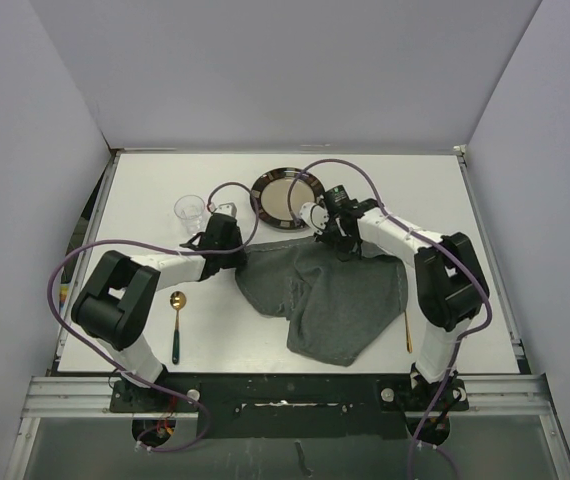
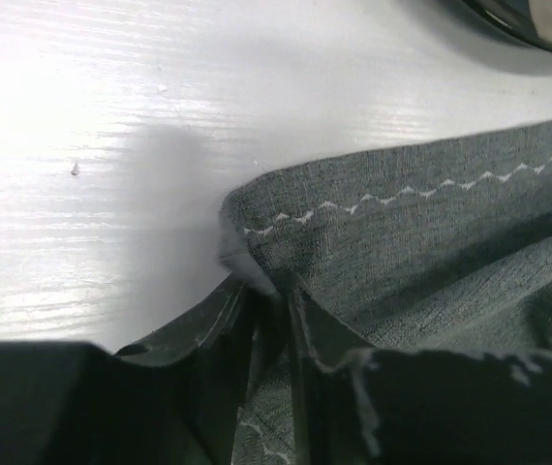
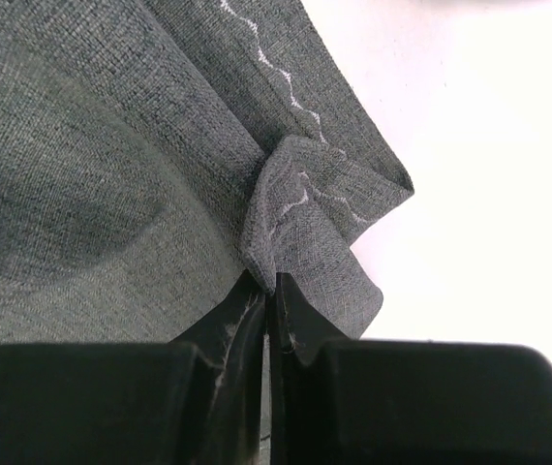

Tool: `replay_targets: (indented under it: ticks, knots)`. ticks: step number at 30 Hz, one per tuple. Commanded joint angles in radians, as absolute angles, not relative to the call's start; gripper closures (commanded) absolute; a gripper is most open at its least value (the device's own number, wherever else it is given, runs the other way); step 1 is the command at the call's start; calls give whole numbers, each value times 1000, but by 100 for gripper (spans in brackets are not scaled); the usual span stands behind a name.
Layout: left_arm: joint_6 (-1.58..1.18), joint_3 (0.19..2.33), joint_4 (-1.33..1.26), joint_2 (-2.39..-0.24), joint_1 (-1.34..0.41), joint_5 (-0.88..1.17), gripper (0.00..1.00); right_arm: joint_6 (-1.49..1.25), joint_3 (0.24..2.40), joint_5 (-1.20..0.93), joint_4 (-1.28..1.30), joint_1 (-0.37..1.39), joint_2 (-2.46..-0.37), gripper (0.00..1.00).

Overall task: Set the dinner table for one person
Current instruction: Flatten out the napkin at the center of the board.

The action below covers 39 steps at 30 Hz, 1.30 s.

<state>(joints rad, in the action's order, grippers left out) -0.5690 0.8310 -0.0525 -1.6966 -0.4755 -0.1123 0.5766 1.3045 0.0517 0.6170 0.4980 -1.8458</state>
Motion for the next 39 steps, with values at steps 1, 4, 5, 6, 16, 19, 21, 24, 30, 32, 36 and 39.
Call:
replay_targets:
  ticks: [1,4,5,6,16,19,21,24,30,32,36,39]
  knots:
    - [-499,858,-76,-1643,-466,-40,91,603,1356,77,673,507,-1759,100]
    - [-432,895,-38,-1540,-462,-16,100,630,1379,120,715,510,-1680,100]
    - [-407,910,-19,-1501,-459,-9,100,636,1395,133,735,511,-1653,100]
    - [-383,933,4,-1462,-454,-7,100,642,1410,144,754,510,-1628,100]
    - [-224,1174,190,-1203,-405,25,100,686,1501,333,750,505,-1390,100]
    - [-187,1190,179,-1222,-383,34,100,758,1414,388,601,483,-1348,100]
    - [-180,1200,150,-1252,-360,56,100,865,1341,431,445,474,-1319,100]
    - [-187,1216,81,-1295,-318,81,100,971,1309,462,242,461,-1306,100]
    - [-165,1289,-20,-1372,-254,90,100,1042,1428,464,-33,414,-1365,100]
    - [-162,1329,-44,-1388,-234,104,100,1063,1468,460,-86,411,-1379,100]
    - [-141,1415,-52,-1387,-214,123,100,1086,1552,468,-98,412,-1389,100]
    - [-135,1455,-55,-1350,-202,143,100,1073,1587,479,-39,411,-1363,100]
